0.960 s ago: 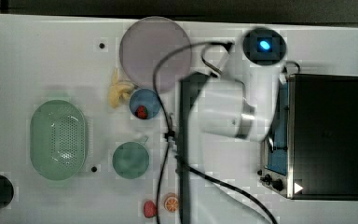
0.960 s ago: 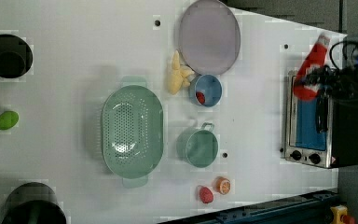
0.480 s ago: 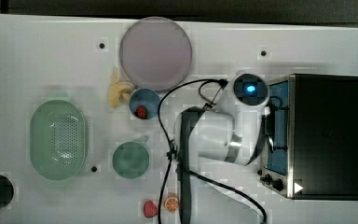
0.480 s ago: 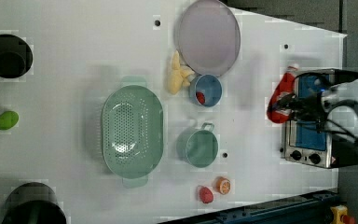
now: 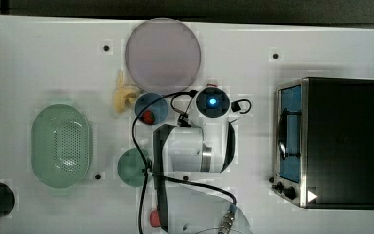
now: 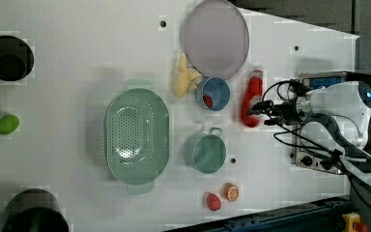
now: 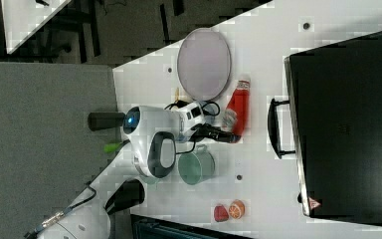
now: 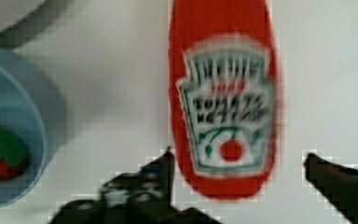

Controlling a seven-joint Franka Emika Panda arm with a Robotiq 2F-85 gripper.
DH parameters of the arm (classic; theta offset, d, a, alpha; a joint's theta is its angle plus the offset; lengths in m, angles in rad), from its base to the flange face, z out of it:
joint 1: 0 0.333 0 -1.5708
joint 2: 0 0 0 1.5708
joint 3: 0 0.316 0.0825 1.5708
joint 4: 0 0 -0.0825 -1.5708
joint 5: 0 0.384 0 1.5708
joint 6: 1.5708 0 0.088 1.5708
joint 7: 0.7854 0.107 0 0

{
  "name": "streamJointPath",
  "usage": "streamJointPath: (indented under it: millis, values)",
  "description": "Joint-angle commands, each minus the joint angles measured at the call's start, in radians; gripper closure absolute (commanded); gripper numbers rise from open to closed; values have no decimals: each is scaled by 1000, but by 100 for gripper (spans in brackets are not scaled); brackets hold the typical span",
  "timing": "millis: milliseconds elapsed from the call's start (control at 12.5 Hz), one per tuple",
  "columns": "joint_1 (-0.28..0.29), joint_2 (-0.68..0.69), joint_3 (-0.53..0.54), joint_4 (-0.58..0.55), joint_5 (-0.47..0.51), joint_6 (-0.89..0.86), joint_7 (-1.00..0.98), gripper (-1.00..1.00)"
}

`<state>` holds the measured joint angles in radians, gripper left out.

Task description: Pick ketchup from strainer and place it on the table

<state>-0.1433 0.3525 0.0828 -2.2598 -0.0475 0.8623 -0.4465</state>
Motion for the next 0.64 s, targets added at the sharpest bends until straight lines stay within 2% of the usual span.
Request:
streamJointPath:
  millis: [80,320,480,640]
  values:
    - [1,-77,-11,33,1,-3,-30,-100]
    - [0,-160,-15,125,1,-27,-27,-100]
    - [-1,-195,-18,230,1,-131,30,-100]
    - [-1,-203,-19,355,1,-285,168,-100]
